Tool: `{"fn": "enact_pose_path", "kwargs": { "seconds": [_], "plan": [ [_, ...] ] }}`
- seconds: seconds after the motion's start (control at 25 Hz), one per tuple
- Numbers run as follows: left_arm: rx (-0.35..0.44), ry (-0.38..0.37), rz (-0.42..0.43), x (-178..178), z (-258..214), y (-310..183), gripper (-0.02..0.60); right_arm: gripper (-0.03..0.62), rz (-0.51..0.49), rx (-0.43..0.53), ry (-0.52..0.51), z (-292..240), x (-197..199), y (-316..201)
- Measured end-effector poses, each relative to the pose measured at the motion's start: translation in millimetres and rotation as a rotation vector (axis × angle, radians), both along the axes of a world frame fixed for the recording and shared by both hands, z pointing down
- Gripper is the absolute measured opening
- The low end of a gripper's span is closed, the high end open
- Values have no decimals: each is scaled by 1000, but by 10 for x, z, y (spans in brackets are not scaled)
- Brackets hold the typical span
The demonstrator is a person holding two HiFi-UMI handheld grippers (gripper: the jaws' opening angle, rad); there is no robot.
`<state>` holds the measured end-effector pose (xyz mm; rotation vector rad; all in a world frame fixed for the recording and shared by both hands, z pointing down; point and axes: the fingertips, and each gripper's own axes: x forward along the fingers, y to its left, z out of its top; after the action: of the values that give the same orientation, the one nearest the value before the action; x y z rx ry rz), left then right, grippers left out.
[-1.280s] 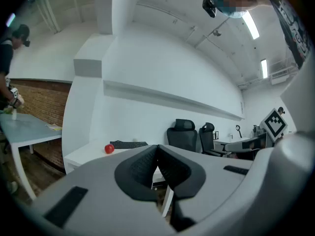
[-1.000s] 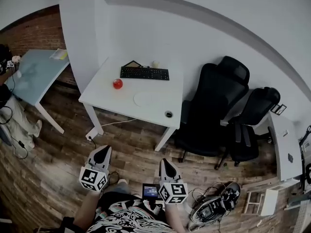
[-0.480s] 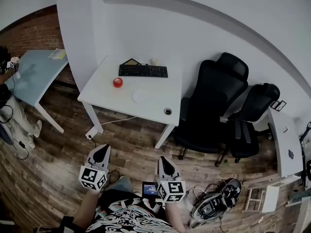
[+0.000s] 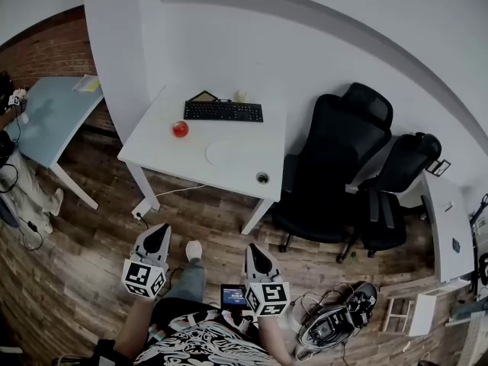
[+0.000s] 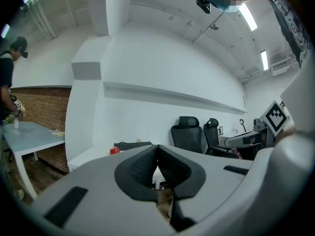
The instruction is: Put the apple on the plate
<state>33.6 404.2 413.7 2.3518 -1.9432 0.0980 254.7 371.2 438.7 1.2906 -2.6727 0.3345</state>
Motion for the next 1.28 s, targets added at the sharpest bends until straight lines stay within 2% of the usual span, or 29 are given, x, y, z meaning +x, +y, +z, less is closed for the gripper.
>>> {"fn": "enact_pose_path", "kwargs": {
  "seconds": [0.24, 0.6, 0.96, 1.28],
  "plan": [
    [0, 14, 9, -165, 119, -509, 15, 29, 5, -1, 17, 65, -170, -477],
    [-21, 14, 16, -664, 176, -1779, 15, 29, 18, -33, 45, 117, -616, -1721],
    [-63, -55, 31, -1308, 264, -3086, 15, 29, 33, -61, 56, 169, -1240, -2987],
    [-90, -70, 51, -1735, 419, -3802, 15, 29, 74, -90, 84, 281, -1575, -3636]
  ]
}}
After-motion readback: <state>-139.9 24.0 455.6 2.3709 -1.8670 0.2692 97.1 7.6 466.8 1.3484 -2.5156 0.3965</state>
